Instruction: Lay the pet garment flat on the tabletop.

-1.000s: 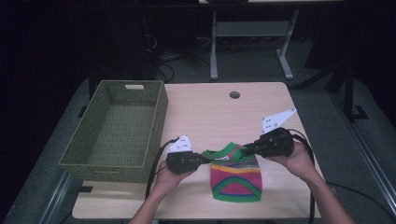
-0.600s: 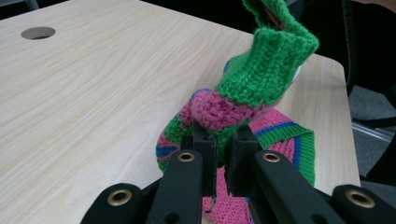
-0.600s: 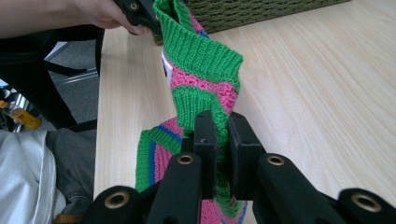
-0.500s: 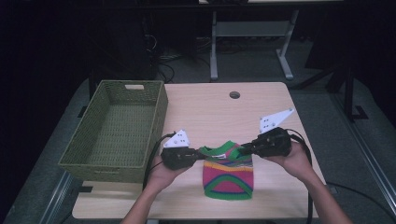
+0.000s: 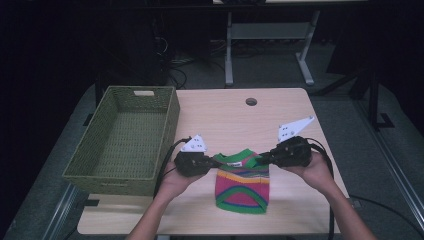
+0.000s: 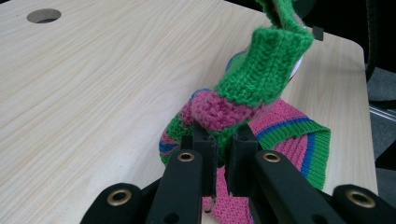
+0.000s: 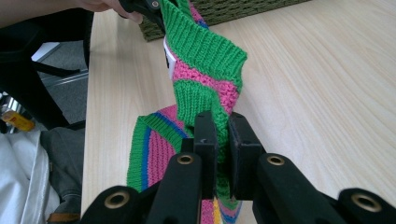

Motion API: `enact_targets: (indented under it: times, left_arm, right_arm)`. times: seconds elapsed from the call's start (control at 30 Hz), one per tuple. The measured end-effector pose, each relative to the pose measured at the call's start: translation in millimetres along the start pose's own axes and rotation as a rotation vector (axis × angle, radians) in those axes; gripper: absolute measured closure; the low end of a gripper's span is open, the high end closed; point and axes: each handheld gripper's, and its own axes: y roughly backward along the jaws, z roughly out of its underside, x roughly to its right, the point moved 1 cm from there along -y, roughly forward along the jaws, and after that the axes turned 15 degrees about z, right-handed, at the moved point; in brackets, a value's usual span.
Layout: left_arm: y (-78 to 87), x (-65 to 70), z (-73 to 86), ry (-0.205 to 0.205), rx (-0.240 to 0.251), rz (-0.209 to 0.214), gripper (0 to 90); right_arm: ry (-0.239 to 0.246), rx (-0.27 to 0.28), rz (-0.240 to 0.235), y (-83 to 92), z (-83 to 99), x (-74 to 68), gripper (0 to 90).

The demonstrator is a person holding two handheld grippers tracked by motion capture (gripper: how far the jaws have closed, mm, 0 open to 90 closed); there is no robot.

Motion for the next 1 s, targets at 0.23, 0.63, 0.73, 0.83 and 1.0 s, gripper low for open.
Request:
enact_targets:
  times: [0.23, 0.63, 0.73, 0.83, 1.0]
  left_arm:
    - [-6.3, -7.1, 1.0, 0.022, -0.005, -0.008, 84.5]
    - [-12.6, -20.5, -2.8, 0.086, -0.008, -0.055, 84.4]
    - [-13.6, -25.2, -2.5, 0.108, 0.002, -0.065, 84.2]
    - [-14.2, -30.4, -1.0, 0.126, 0.007, -0.07, 84.0]
    - [-17.1, -37.3, -0.3, 0.157, 0.029, -0.079, 83.5]
  right_arm:
    - [-0.014, 0.001, 0.016, -0.1, 1.7, 5.4, 83.3]
    - [-0.027, -0.034, 0.057, -10.3, -4.5, 23.3, 83.2]
    - [-0.037, -0.044, 0.064, -15.2, -6.1, 28.9, 83.1]
    - [-0.043, -0.049, 0.069, -19.0, -6.8, 32.3, 83.1]
    - [-0.052, -0.06, 0.083, -23.7, -6.2, 37.9, 83.0]
